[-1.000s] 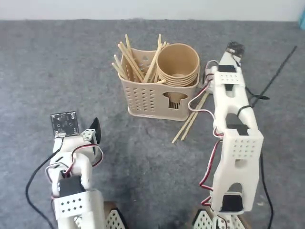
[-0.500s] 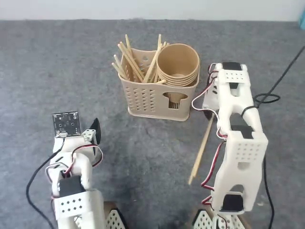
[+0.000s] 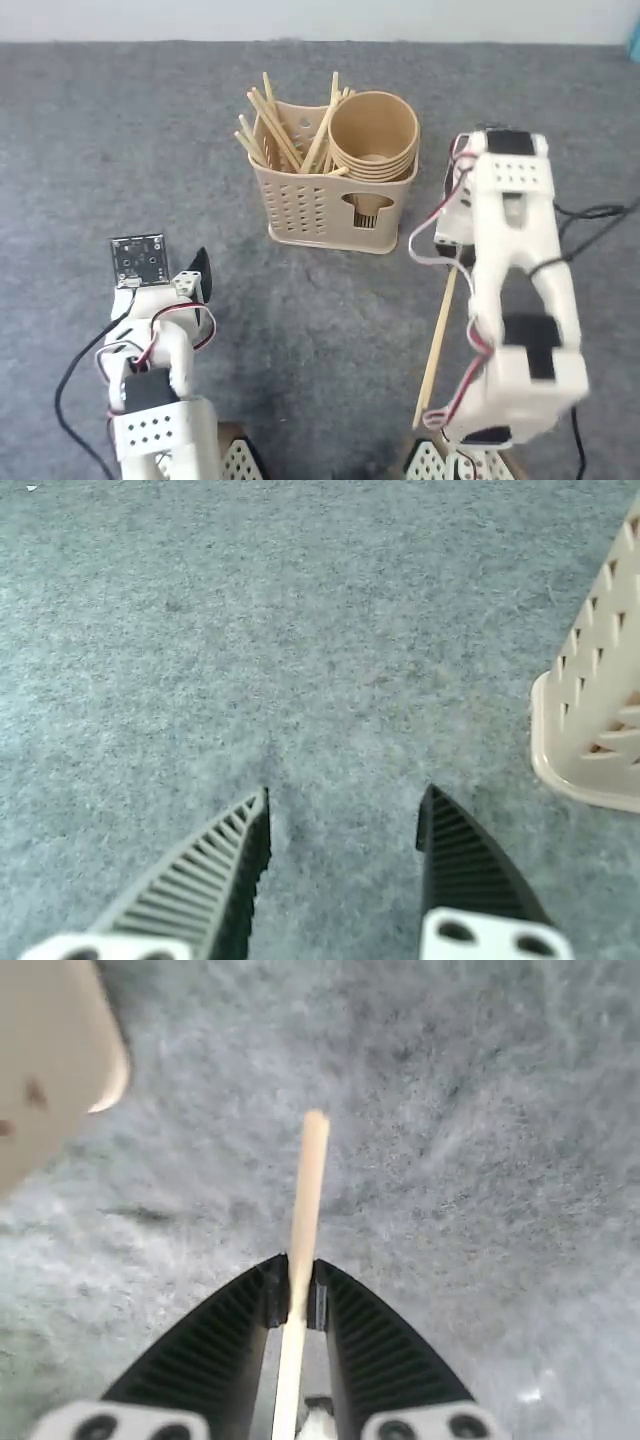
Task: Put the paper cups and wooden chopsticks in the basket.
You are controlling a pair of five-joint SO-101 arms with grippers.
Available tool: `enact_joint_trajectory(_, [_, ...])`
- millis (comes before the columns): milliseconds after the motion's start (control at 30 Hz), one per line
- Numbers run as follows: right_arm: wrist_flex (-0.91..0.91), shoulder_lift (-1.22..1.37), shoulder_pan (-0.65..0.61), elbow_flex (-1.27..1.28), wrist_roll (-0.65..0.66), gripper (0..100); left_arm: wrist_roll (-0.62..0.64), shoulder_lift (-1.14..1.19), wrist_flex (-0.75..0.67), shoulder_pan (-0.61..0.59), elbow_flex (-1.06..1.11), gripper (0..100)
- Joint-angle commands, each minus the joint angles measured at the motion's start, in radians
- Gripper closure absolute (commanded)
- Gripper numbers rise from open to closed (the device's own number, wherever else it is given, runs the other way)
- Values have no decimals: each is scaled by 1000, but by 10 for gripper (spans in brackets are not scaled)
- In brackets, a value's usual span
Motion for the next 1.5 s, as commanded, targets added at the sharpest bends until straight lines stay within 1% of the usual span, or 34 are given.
enact_joint_trajectory(0, [-189, -180, -35, 198, 9, 991, -9, -11, -21, 8, -5, 774])
enact_joint_trajectory(100, [-361, -240, -45, 376, 9, 991, -9, -11, -20, 8, -5, 774])
enact_joint_trajectory(200, [-453, -305, -42, 457, -8, 991, -9, -11, -20, 8, -5, 774])
enact_joint_trajectory(367, [-460, -501, -48, 471, -29, 991, -9, -11, -20, 8, -5, 774])
enact_joint_trajectory(600, [-472, -880, -48, 465, -26, 991, -9, -11, -20, 8, -4, 774])
enact_joint_trajectory(700, [-524, -1012, -73, 468, -26, 991, -6, -18, -26, 9, 5, 774])
enact_joint_trajectory(767, [-555, -1079, -85, 466, -26, 991, -8, -18, -26, 34, 10, 775])
enact_joint_trajectory(900, [-650, -1187, -143, 465, -26, 991, -8, -18, -26, 52, 12, 776])
enact_joint_trajectory(1033, [-777, -1245, -226, 465, -26, 991, -6, -18, -26, 54, 12, 786])
enact_joint_trajectory(1100, [-851, -1257, -266, 463, -26, 991, -9, -18, -26, 55, 12, 836])
enact_joint_trajectory(1233, [-970, -1237, -335, 413, -26, 991, -12, -20, -34, 57, 12, 976])
enact_joint_trajectory(1267, [-989, -1221, -352, 390, -26, 991, -12, -20, -51, 57, 13, 989])
enact_joint_trajectory(1367, [-1024, -1150, -397, 295, -26, 991, -11, -18, -86, 57, 31, 987])
enact_joint_trajectory(1467, [-1053, -1047, -414, 190, -29, 991, -8, -18, -110, 57, 38, 987])
